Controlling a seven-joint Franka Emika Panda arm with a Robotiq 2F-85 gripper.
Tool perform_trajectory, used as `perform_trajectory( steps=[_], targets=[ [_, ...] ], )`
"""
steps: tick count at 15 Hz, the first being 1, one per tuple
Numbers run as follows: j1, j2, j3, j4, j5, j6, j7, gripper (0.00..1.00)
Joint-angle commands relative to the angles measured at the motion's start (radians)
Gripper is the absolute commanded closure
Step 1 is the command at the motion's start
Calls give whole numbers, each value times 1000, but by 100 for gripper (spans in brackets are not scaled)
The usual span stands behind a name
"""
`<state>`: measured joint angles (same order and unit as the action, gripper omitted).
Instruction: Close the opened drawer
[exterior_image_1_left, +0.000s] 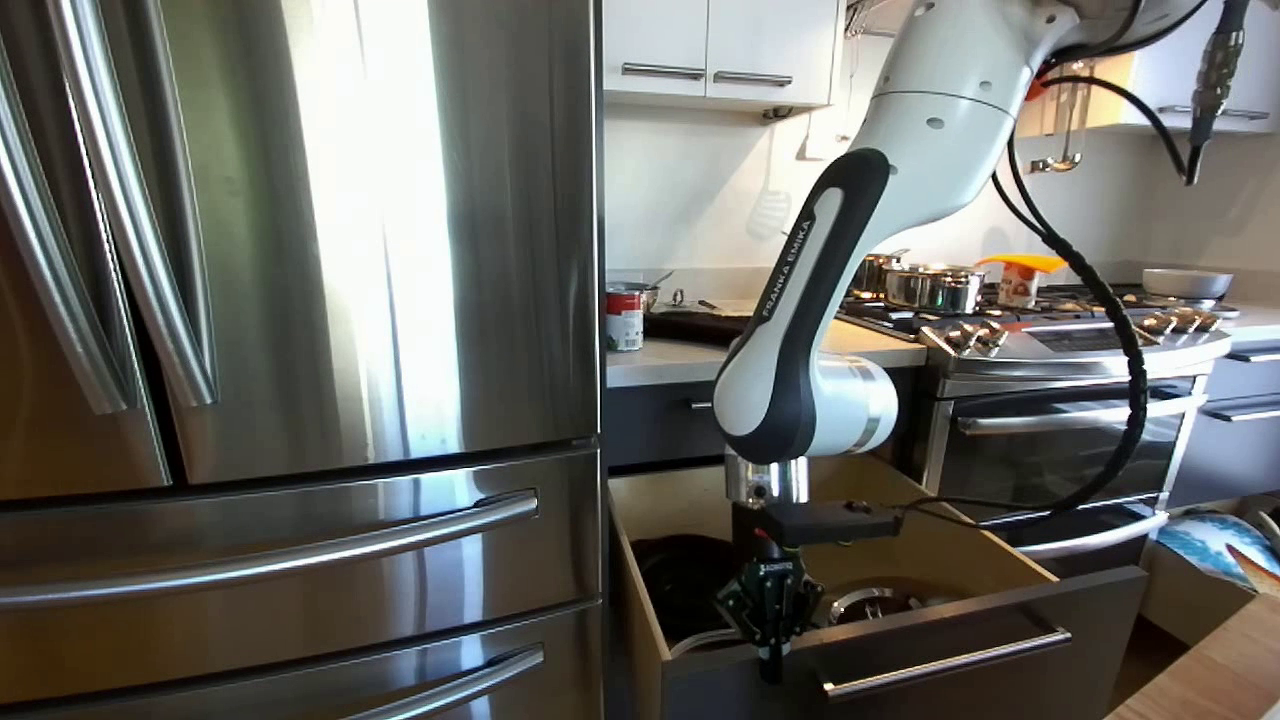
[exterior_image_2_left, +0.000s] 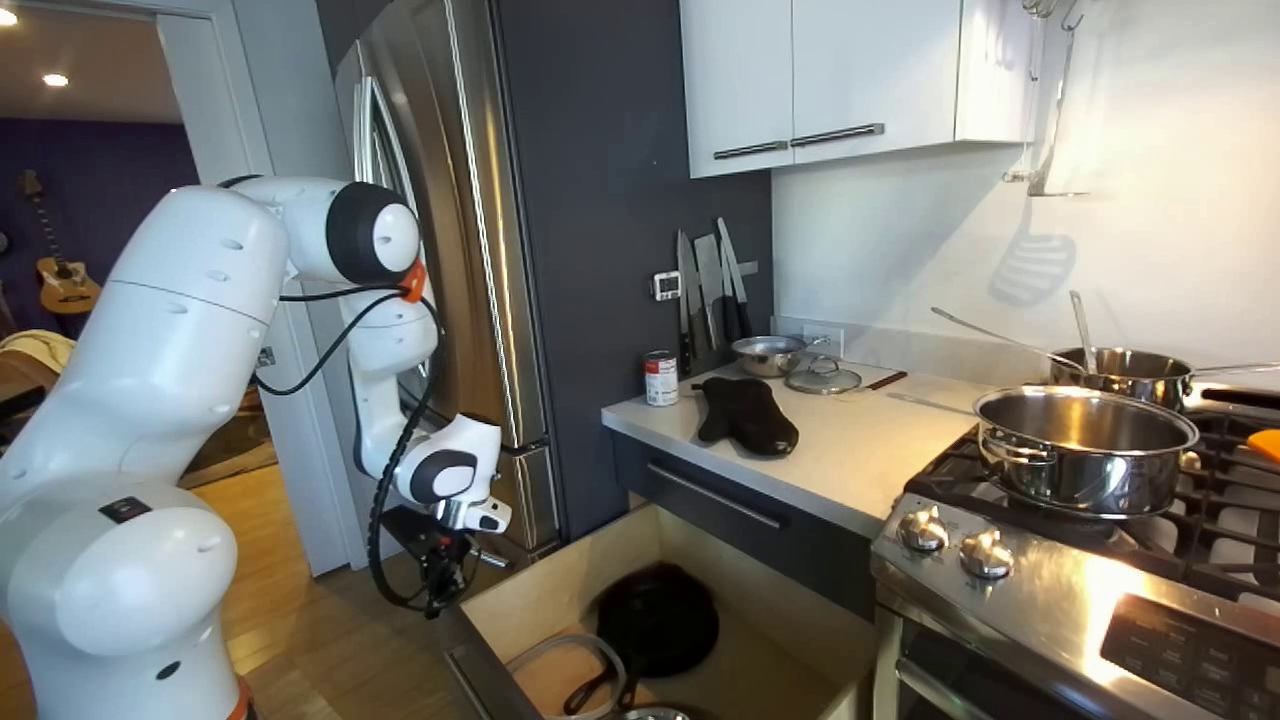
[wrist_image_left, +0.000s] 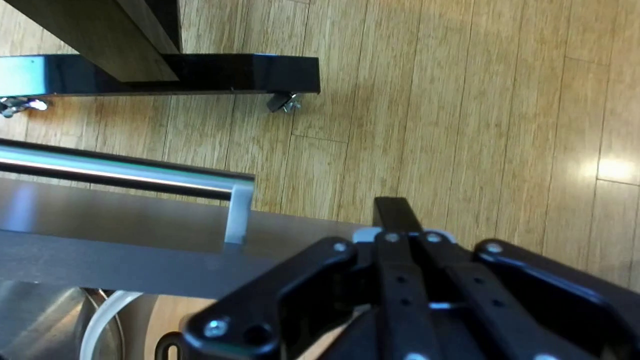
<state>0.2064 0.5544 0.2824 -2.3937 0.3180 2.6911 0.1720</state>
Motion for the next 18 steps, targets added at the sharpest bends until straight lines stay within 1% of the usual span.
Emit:
perform_trajectory(
  steps=[1, 5, 8, 13, 14, 15, 17, 18],
  targets=[
    [27, 56, -18, 15, -19, 107, 7, 100],
    [67, 66, -45, 3, -45, 180, 35, 100],
    [137, 50, -107, -16, -84, 248, 86, 100],
    [317, 47, -293, -27, -167, 365, 217, 100],
    [353, 54, -331, -29, -170, 406, 240, 100],
    [374, 69, -355, -21, -167, 439, 251, 100],
    [448, 107, -435, -4, -152, 509, 266, 100],
    [454, 126, -446, 7, -136, 520, 258, 100]
  ],
)
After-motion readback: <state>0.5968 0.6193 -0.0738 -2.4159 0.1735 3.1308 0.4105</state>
